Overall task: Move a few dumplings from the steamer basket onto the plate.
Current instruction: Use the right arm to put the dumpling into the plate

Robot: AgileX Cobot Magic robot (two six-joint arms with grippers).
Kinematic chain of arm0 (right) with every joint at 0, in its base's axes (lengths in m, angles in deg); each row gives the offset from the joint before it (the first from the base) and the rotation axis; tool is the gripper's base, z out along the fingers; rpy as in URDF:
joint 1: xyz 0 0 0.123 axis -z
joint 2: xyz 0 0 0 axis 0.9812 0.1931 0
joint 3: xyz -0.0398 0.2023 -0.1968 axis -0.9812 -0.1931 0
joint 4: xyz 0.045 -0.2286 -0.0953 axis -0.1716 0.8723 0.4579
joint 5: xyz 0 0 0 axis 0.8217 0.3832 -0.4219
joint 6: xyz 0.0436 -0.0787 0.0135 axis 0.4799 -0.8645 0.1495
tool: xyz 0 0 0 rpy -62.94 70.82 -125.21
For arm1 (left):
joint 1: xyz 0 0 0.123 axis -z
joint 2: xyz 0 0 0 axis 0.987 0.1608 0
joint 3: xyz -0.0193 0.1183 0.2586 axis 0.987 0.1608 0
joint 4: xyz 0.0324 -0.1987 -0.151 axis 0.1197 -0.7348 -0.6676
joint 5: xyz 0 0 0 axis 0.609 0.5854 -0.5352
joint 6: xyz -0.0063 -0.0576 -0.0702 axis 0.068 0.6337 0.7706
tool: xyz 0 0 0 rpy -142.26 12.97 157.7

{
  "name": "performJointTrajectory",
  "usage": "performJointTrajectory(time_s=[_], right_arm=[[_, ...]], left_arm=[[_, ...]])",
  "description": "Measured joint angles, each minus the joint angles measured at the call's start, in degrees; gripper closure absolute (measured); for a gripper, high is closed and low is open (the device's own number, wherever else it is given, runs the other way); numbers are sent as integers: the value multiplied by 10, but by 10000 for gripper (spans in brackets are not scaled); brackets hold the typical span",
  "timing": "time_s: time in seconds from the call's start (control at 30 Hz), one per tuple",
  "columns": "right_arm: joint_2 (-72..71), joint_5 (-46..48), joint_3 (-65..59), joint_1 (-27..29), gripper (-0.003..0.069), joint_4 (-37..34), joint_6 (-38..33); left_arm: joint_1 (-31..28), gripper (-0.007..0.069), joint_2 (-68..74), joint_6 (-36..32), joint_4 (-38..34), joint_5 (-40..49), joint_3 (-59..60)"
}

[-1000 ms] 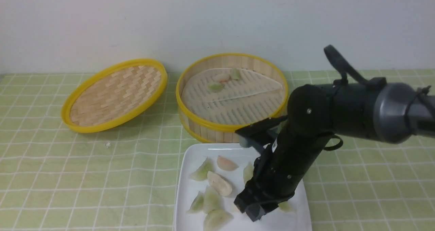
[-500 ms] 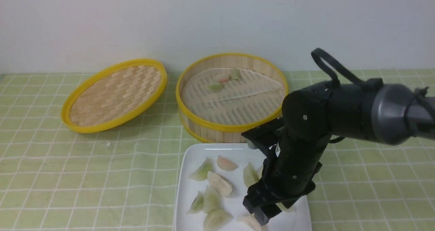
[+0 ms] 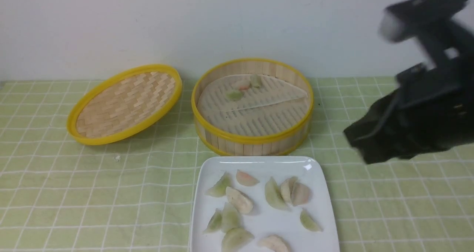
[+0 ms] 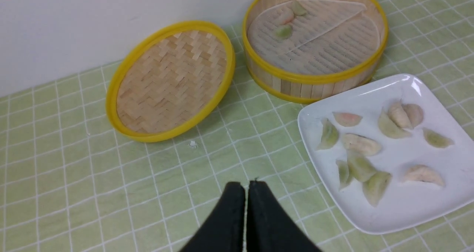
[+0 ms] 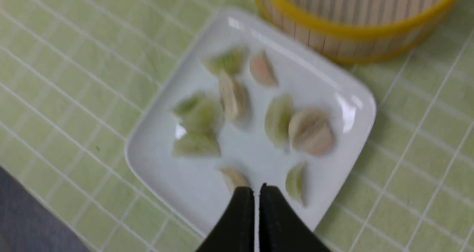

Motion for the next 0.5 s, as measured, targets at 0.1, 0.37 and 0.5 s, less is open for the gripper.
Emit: performJointTrajectory(time_s=[0.1, 0.37, 0.5], right_arm=[[-92, -51, -36, 0, 671, 0, 3], [-362, -257, -249, 0, 673, 52, 50], [-491, -358, -358, 0, 673, 82, 79]], left_arm=[[0, 631, 0, 0, 0, 0, 0], [0, 631, 0, -1, -1, 0, 2], [0, 631, 0, -5, -1, -3, 2]])
